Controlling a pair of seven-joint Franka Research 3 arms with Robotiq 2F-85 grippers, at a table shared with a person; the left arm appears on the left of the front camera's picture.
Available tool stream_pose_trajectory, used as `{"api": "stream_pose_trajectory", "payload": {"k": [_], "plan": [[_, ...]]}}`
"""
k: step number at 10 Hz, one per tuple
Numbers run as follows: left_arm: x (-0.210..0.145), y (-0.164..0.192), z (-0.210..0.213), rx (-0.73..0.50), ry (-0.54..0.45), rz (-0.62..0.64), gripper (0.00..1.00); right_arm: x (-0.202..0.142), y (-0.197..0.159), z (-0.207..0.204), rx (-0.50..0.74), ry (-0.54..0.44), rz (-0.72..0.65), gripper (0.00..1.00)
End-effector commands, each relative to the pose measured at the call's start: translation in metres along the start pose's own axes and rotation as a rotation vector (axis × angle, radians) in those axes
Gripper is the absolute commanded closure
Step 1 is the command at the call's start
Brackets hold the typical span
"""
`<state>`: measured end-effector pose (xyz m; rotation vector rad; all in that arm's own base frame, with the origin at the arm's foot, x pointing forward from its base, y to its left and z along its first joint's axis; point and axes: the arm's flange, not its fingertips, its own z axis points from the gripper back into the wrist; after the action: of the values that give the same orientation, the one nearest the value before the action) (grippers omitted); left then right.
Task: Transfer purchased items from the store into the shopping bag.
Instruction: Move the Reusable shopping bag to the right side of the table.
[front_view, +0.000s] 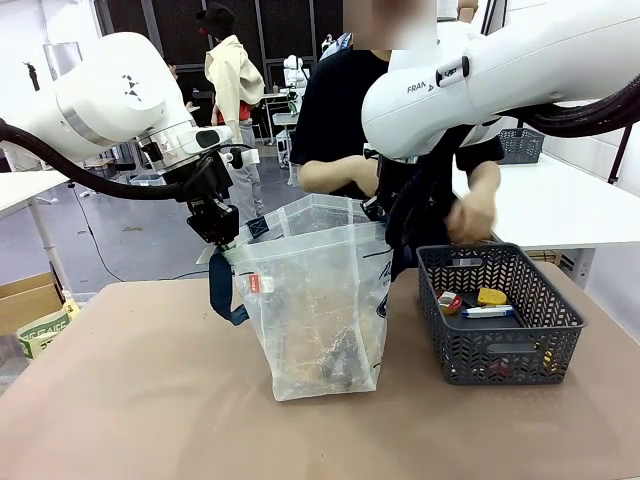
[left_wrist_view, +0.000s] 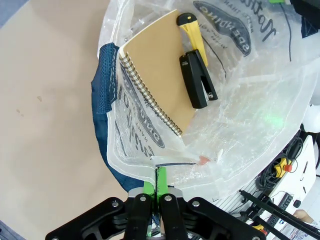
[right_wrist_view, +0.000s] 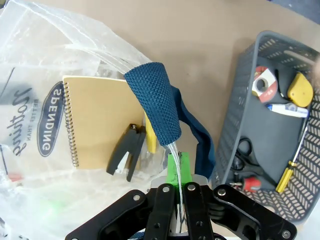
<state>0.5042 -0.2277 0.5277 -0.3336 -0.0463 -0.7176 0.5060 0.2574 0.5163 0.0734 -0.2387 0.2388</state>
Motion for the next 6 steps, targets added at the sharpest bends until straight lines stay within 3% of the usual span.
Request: {"api": "stream_pose_trajectory", "payload": {"k": [1,6], "plan": [[-0.0029,0.0003,-0.001,-0.003,-0.017,0.002,1.0,-0.0033,-0.0013,-0.002,-0.004,0.001,-0.008,1.0],[-0.0029,0.0003,-0.001,-0.003,-0.017,0.002,1.0,-0.0033,-0.0013,-0.002,-0.004,0.001,-0.008,1.0]]}}
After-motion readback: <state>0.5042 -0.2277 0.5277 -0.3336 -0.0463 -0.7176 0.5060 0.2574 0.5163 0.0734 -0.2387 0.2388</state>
